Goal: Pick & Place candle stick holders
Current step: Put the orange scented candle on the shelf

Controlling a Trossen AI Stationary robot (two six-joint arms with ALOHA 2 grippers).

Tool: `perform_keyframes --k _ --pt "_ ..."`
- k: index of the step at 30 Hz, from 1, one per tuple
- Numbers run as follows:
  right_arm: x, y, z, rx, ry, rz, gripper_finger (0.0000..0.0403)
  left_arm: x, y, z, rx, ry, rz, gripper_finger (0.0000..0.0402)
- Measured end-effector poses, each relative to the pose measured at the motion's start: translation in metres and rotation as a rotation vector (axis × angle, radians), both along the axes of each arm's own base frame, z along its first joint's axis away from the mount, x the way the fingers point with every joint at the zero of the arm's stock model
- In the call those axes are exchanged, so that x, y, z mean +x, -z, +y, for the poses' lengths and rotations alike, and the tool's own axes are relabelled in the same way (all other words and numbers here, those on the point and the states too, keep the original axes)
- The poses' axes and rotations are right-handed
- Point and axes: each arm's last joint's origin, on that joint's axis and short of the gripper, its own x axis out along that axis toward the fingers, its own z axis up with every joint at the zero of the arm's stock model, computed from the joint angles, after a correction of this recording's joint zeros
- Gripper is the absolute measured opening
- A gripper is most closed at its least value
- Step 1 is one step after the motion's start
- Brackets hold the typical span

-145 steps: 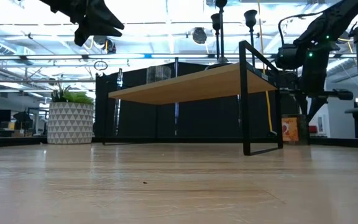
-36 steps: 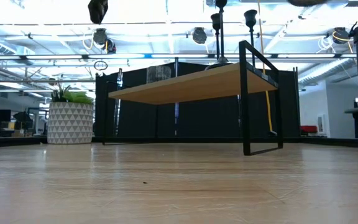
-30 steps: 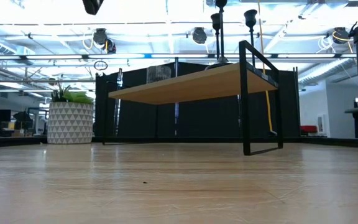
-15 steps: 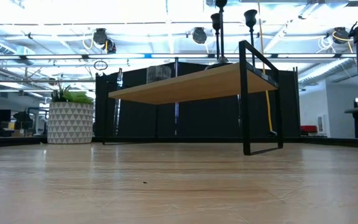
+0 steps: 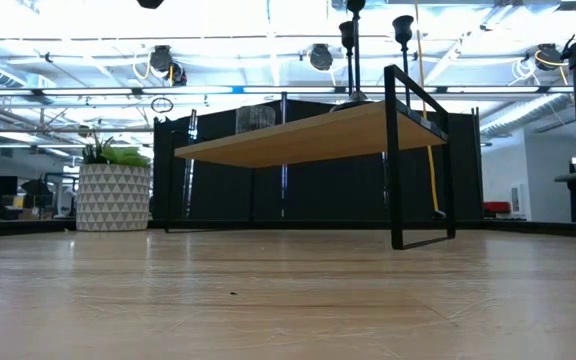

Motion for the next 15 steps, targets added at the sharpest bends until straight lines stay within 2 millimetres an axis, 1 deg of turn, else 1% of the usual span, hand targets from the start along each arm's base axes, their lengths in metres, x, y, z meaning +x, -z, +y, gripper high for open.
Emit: perform_keyframes --k 3,7,15 --pt "0.001 -0.002 0.0 0.008 0.006 -0.025 0.0 0.01 0.003 0.003 0.0 0.01 0.018 0.0362" --pt "0.002 -0.002 0.0 0.013 0.011 -0.022 0.0 0.019 0.005 0.007 -0.009 0.026 0.033 0.0367" --pt "0.001 -0.002 -0.002 -0.007 0.004 -0.026 0.0 0.032 -0.007 0.016 -0.031 0.016 0.008 0.0368"
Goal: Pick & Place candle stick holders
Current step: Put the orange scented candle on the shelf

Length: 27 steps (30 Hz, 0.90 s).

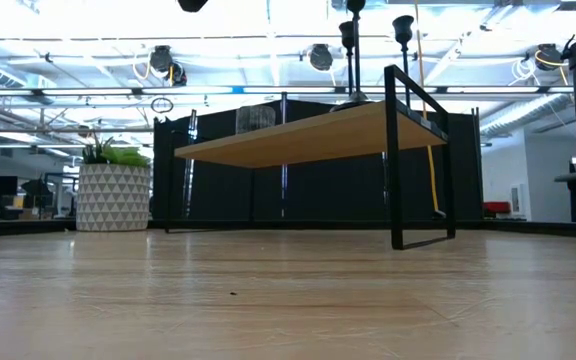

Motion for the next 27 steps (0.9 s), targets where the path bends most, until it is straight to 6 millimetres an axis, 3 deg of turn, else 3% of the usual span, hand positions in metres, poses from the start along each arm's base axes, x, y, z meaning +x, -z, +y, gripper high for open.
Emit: perform_keyframes --k 10,27 --pt "0.001 -0.001 -0.003 -0.01 -0.003 -0.013 0.0 0.015 -0.008 -0.004 -0.022 0.003 -0.016 0.0369" --pt "0.006 -0.003 -0.005 -0.042 0.046 -0.075 0.0 0.017 -0.012 -0.001 -0.05 -0.018 -0.041 0.0389"
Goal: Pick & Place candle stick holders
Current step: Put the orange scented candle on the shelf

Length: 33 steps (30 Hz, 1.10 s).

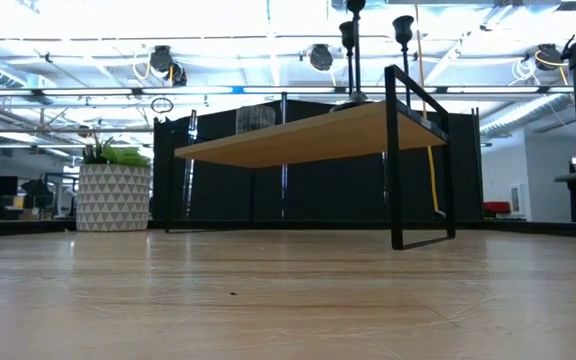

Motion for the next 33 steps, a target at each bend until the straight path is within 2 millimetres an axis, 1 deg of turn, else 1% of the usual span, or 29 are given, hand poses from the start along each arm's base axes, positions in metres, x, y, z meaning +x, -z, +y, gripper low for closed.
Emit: perform_keyframes --k 7,9,11,12,19,24,26,29,31,33 --pt "0.0 0.0 0.0 0.014 -0.003 0.008 0.0 -0.001 0.004 -0.002 -0.004 0.03 0.043 0.0387" --pt "0.0 0.001 0.0 0.013 -0.002 0.01 0.0 -0.002 0.005 -0.001 0.0 0.026 0.056 0.0373" --pt "-0.001 0.001 0.0 0.013 -0.003 0.016 0.0 -0.002 0.005 -0.001 0.006 0.013 0.06 0.0349" --pt "-0.001 0.001 0.0 0.015 -0.005 0.015 0.0 -0.001 0.006 0.0 0.006 0.005 0.062 0.0346" --pt "-0.001 0.001 0.001 0.028 -0.018 0.018 0.0003 -0.001 0.006 0.002 0.002 -0.001 0.066 0.0346" --pt "0.0 0.0 0.0 0.068 -0.011 0.014 0.0025 -0.002 0.009 0.002 0.032 -0.02 0.099 0.0346" --pt "0.001 -0.001 0.0 0.075 -0.008 0.003 0.0035 -0.007 0.011 0.002 0.058 -0.026 0.137 0.0346" --pt "-0.002 -0.006 0.002 0.091 -0.024 -0.007 0.0052 -0.016 0.012 0.005 0.11 -0.089 0.206 0.0346" --pt "-0.003 -0.008 0.002 0.095 -0.028 -0.016 0.0062 -0.028 0.01 0.009 0.168 -0.148 0.266 0.0346" --pt "-0.008 -0.012 0.0 0.089 -0.026 -0.016 0.0069 -0.038 0.004 0.013 0.2 -0.21 0.277 0.0346"
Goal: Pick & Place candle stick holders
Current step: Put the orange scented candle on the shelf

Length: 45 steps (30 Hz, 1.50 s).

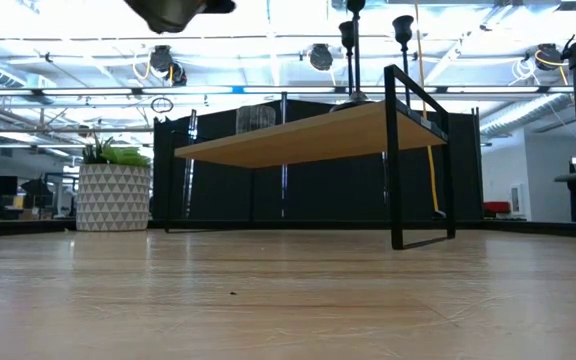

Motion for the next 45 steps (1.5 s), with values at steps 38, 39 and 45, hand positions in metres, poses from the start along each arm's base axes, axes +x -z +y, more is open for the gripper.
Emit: perform_keyframes --k 38,39,45 --pt "-0.214 0.037 -0.01 -0.136 0.172 -0.151 0.0038 -0.056 0.005 0.174 0.298 -0.829 -0.322 0.0346" --pt "-0.219 0.037 -0.013 -0.122 0.175 -0.171 0.0038 -0.056 0.009 0.178 0.299 -0.847 -0.346 0.0346" --pt "-0.239 0.041 -0.025 -0.044 0.19 -0.282 0.0034 -0.043 0.036 0.194 0.297 -0.873 -0.361 0.0346"
